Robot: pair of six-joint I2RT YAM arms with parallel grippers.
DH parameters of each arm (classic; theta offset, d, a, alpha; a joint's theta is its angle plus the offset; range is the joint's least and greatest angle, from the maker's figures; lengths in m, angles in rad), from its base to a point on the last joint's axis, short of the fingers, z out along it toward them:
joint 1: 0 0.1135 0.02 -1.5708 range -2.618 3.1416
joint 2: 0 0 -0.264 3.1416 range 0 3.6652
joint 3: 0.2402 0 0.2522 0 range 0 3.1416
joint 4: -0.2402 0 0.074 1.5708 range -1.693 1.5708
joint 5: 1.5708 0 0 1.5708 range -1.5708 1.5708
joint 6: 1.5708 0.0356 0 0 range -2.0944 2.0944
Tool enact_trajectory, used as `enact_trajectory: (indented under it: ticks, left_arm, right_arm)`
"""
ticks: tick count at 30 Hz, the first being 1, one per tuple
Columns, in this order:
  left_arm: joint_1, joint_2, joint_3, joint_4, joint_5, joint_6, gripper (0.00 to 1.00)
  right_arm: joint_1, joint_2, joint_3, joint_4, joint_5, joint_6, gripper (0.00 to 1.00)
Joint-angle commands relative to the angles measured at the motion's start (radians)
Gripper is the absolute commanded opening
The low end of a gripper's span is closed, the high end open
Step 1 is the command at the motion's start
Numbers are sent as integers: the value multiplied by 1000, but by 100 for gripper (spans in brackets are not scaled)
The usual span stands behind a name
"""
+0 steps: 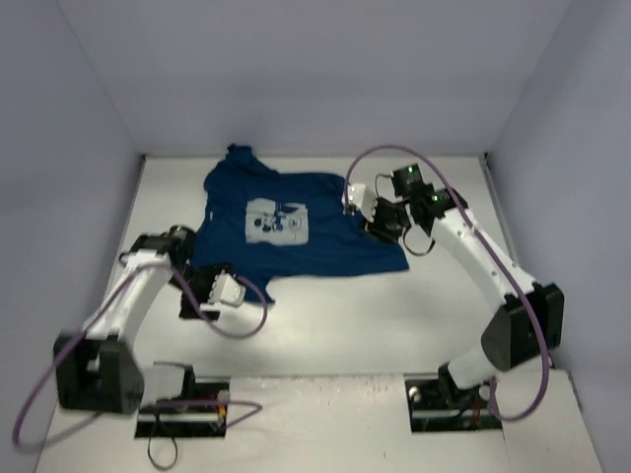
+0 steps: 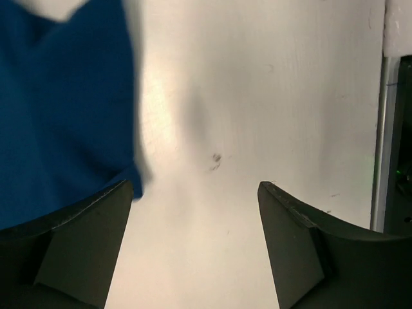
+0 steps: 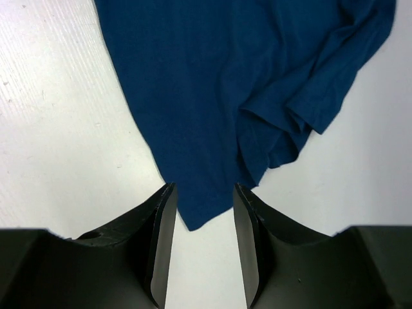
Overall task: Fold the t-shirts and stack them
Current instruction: Flatten out the tshirt
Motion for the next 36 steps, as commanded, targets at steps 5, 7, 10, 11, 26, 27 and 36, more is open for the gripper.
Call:
enact_trajectory:
  ticks: [5,7,10,11,26,27,36]
  left_arm:
    - [-36,292,74,126,5,59,67]
    - [-39,320,72,171,-6,64,67]
    - [-45,382,80,236,-43,66,66]
    - [-43,404,88,247,-55,64,66]
    - [-55,341,117,157,-18,107,2]
    - [-62,300,106,115,-7,121,1]
    - [-118,571,494,-354,189,59,0]
  right_arm:
    - [-1,63,-31,-10,-1,44,37]
    - [-4,67,-43,-10,5,48,37]
    - [-4,76,-50,-10,12,48,36]
    - [-4,77,-47,-12,15,50,36]
    - [-23,39,-63,-15,48,36,32]
    - [-26,31,-68,-17,49,33,32]
    - [-70,76,-62,-31,3,32,30]
